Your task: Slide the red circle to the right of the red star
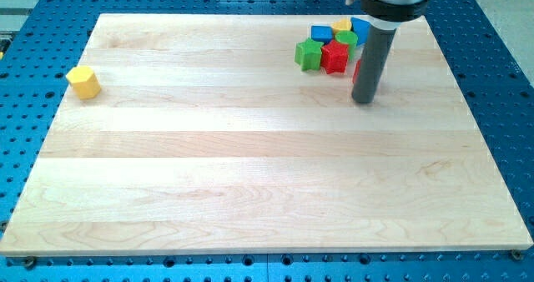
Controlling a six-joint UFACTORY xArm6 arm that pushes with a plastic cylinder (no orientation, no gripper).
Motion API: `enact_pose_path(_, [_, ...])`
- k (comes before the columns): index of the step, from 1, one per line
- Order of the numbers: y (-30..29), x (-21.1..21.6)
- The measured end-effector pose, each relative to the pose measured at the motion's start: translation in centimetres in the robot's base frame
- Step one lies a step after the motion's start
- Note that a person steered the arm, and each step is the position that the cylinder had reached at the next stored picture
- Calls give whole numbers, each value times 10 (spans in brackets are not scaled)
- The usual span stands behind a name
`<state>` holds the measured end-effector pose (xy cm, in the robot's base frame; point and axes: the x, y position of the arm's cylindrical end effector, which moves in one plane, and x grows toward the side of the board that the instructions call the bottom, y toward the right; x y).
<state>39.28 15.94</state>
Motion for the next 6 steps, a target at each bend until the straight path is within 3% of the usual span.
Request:
enact_pose_path(3, [24, -54])
enact_pose_path(5, [48, -57])
enact_pose_path(6, [62, -103])
